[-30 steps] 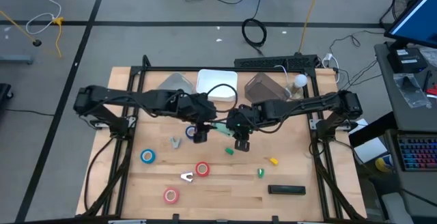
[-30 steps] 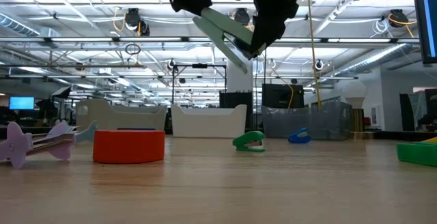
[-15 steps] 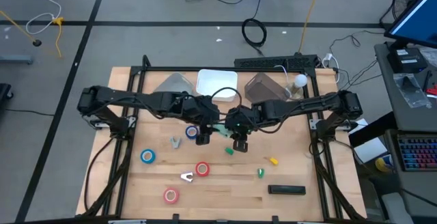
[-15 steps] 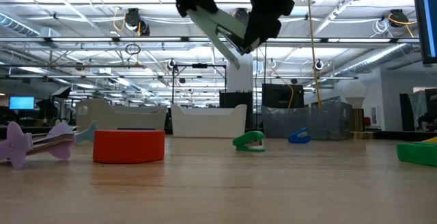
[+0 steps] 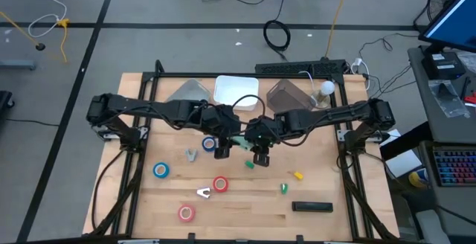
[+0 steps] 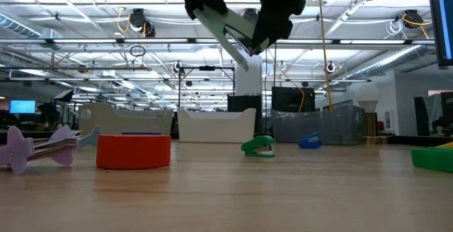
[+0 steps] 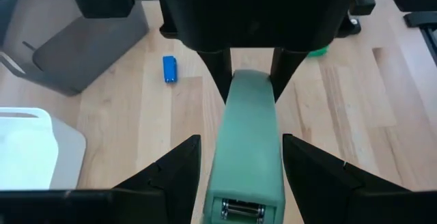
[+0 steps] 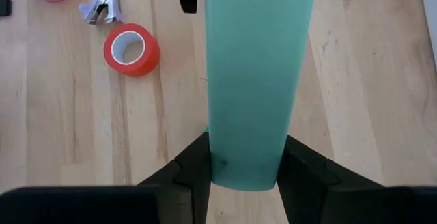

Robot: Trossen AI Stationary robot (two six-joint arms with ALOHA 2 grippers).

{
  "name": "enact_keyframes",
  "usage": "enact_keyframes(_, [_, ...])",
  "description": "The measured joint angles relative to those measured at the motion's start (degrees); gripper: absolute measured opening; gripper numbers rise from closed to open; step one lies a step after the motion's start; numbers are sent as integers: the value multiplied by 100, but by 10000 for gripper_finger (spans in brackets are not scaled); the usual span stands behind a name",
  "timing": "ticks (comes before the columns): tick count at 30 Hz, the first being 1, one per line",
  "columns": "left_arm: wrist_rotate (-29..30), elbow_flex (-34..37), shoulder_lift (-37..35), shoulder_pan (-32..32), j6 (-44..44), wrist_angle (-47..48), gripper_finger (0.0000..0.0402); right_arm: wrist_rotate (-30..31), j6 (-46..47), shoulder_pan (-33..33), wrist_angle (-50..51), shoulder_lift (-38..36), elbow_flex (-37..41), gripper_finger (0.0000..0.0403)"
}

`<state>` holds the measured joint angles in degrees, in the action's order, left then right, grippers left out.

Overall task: Pick and place Stapler, Stapler remover, tape
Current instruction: Put the light green stapler into the gray bin

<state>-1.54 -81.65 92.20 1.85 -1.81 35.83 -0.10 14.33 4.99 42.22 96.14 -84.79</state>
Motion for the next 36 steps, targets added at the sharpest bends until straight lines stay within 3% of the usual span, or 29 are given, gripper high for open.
enact_keyframes(4, [-126, 0, 0, -1, 20, 35, 191, 0, 0, 0, -2, 0, 0, 122])
enact_keyframes(9, [-253, 0, 0, 0, -10, 61, 128, -19, -74, 4, -4, 0, 0, 122])
enact_keyframes(18, [-289, 0, 0, 9, 91, 67, 128, -41, 23, 3, -7, 0, 0, 143])
enact_keyframes(25, [-76, -2, -2, 21, 215, 606, 128, -525, 26, -11, 15, 0, 0, 167])
enact_keyframes(31, [913, 0, -36, -4, 399, 1505, 128, -932, 118, 2, 709, -2, 0, 178])
enact_keyframes(36, [1517, 7, -174, -196, 996, 2295, 128, -487, 118, 0, 1447, -3, 0, 174])
